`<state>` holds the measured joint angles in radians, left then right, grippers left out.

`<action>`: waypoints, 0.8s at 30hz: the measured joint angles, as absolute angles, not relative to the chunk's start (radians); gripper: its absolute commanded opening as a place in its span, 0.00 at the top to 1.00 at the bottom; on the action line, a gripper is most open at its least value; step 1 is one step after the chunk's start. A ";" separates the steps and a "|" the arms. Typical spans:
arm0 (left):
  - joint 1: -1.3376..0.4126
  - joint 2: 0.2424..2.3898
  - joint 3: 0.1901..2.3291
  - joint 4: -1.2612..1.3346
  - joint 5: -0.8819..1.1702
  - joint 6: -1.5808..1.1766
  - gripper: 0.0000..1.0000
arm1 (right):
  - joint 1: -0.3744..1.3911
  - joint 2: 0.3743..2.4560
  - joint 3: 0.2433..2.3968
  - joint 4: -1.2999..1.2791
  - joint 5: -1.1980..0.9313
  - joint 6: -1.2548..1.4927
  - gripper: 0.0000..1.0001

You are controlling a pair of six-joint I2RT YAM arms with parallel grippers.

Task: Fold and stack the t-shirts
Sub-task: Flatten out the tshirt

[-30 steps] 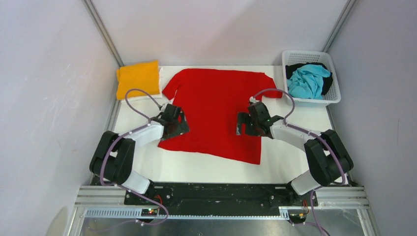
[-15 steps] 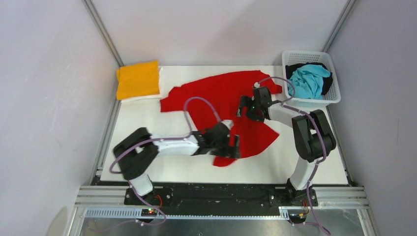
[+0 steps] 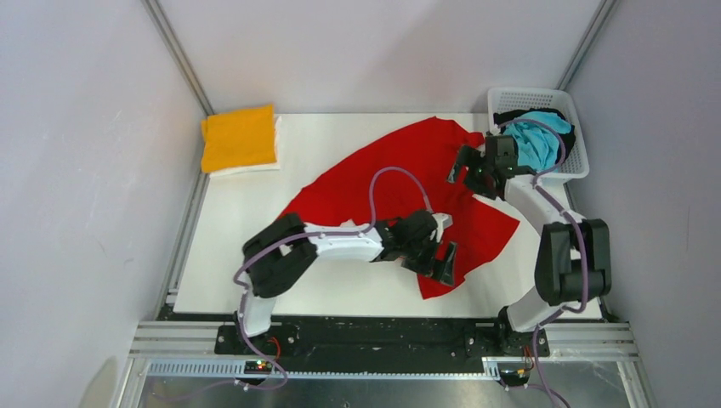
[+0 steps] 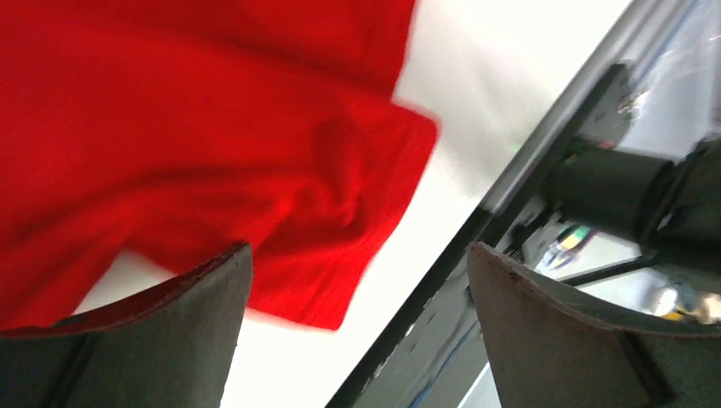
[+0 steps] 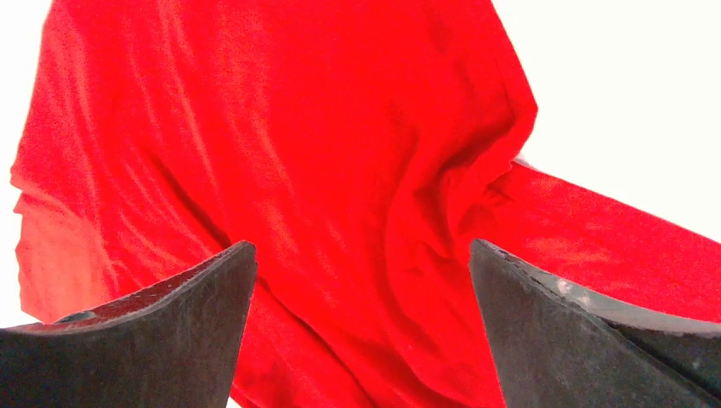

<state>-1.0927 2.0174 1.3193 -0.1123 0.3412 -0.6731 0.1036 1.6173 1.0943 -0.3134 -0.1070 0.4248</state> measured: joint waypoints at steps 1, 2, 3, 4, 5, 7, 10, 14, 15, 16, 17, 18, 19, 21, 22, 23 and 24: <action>-1.093 1.977 1.275 -0.129 0.312 -0.657 0.00 | 0.107 1.595 1.094 -0.318 -0.102 0.424 0.01; -1.093 1.930 1.232 -0.156 0.281 -0.643 0.01 | 0.111 1.568 1.094 -0.323 -0.095 0.425 0.01; -1.093 1.885 1.195 -0.171 0.257 -0.631 0.01 | 0.115 1.544 1.094 -0.329 -0.085 0.425 0.01; -1.093 1.813 1.141 -0.191 0.220 -0.617 0.01 | 0.120 1.520 1.091 -0.334 -0.075 0.425 0.00; -1.092 1.736 1.090 -0.212 0.183 -0.604 0.02 | 0.126 1.500 1.085 -0.337 -0.065 0.425 0.01; -1.090 1.571 1.005 -0.249 0.101 -0.584 0.02 | 0.143 1.452 1.056 -0.347 -0.037 0.425 0.00; -1.070 1.382 0.931 -0.274 0.000 -0.573 0.02 | 0.185 1.375 0.989 -0.368 0.010 0.428 0.00; -0.889 1.274 0.894 -0.281 -0.076 -0.575 0.02 | 0.286 1.266 0.852 -0.383 0.073 0.460 0.00; -0.826 1.288 0.899 -0.280 -0.097 -0.575 0.02 | 0.307 1.250 0.824 -0.384 0.079 0.472 0.00; -0.759 1.321 0.916 -0.289 -0.107 -0.575 0.02 | 0.331 1.233 0.783 -0.384 0.086 0.488 0.00; -0.692 1.370 0.947 -0.295 -0.117 -0.575 0.02 | 0.347 1.226 0.751 -0.385 0.089 0.504 0.00; -0.632 1.431 0.983 -0.299 -0.120 -0.575 0.02 | 0.357 1.225 0.727 -0.388 0.091 0.516 0.00; -0.592 1.485 1.014 -0.299 -0.121 -0.575 0.02 | 0.363 1.230 0.707 -0.393 0.094 0.528 0.00; -0.512 1.612 1.091 -0.302 -0.120 -0.575 0.02 | 0.370 1.249 0.690 -0.399 0.101 0.548 0.00; -0.476 1.678 1.128 -0.303 -0.121 -0.576 0.02 | 0.372 1.263 0.687 -0.398 0.104 0.554 0.00; -0.453 1.723 1.150 -0.305 -0.120 -0.575 0.02 | 0.372 1.277 0.686 -0.396 0.107 0.559 0.00; -0.430 1.765 1.170 -0.310 -0.120 -0.575 0.02 | 0.372 1.295 0.687 -0.388 0.109 0.563 0.00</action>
